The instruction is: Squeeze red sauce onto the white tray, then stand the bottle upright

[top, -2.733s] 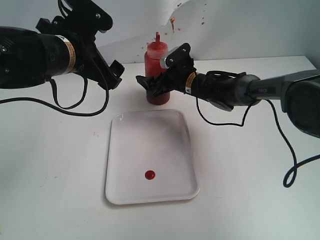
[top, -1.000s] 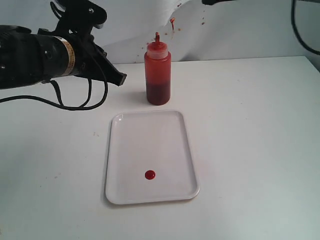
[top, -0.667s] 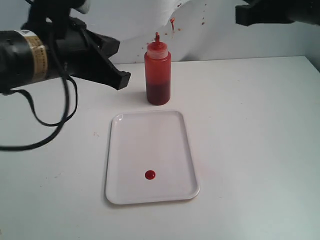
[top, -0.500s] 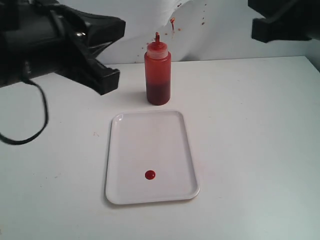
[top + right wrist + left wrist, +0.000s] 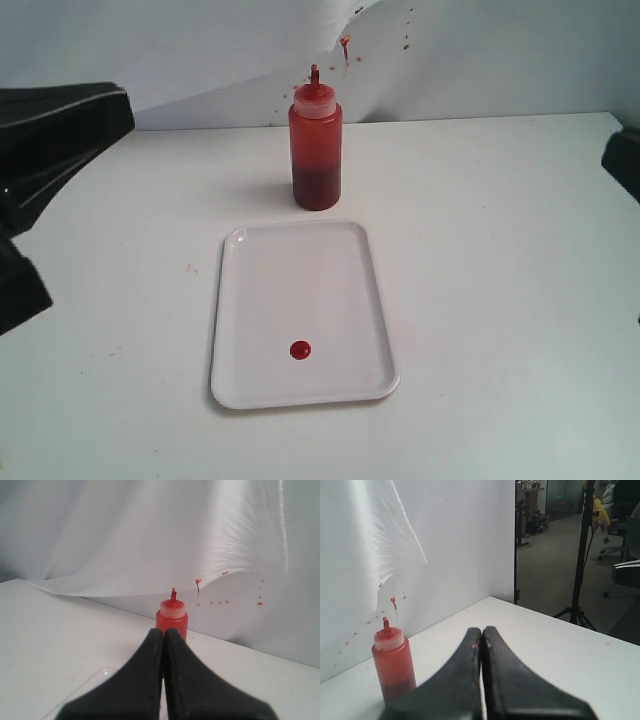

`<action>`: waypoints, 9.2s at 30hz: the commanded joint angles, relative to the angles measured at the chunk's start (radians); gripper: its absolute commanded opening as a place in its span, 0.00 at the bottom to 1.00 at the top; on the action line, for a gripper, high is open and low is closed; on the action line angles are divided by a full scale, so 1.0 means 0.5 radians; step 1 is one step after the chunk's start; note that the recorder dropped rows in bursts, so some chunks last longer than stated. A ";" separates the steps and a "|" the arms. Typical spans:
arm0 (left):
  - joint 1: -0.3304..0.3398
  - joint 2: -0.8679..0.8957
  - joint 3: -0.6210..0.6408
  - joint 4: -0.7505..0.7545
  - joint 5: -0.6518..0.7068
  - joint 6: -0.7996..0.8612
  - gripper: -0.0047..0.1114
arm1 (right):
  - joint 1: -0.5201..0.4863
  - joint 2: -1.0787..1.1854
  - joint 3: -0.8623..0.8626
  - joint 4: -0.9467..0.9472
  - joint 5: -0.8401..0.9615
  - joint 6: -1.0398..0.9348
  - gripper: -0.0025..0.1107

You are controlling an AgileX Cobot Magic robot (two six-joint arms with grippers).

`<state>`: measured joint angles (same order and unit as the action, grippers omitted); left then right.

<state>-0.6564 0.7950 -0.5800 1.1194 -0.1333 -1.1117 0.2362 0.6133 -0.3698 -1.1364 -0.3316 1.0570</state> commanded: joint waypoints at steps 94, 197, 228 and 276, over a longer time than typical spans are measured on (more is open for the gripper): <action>1.236 -1.492 1.160 -2.514 0.885 2.437 0.04 | -0.013 -0.303 0.246 0.023 0.012 -0.009 0.02; 1.433 -1.590 1.160 -2.440 0.971 2.655 0.04 | -0.013 -0.310 0.246 0.023 0.012 -0.009 0.02; 1.433 -1.590 1.160 -2.440 0.967 2.659 0.04 | -0.311 -1.025 0.386 0.212 0.417 -0.037 0.02; 1.433 -1.590 1.160 -2.440 0.967 2.659 0.04 | -0.311 -1.227 0.740 2.371 1.340 -2.196 0.02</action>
<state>0.0567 0.0047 -0.0048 -0.0966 0.3625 0.2191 0.0877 0.0082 -0.0035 0.0462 0.3293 -0.0334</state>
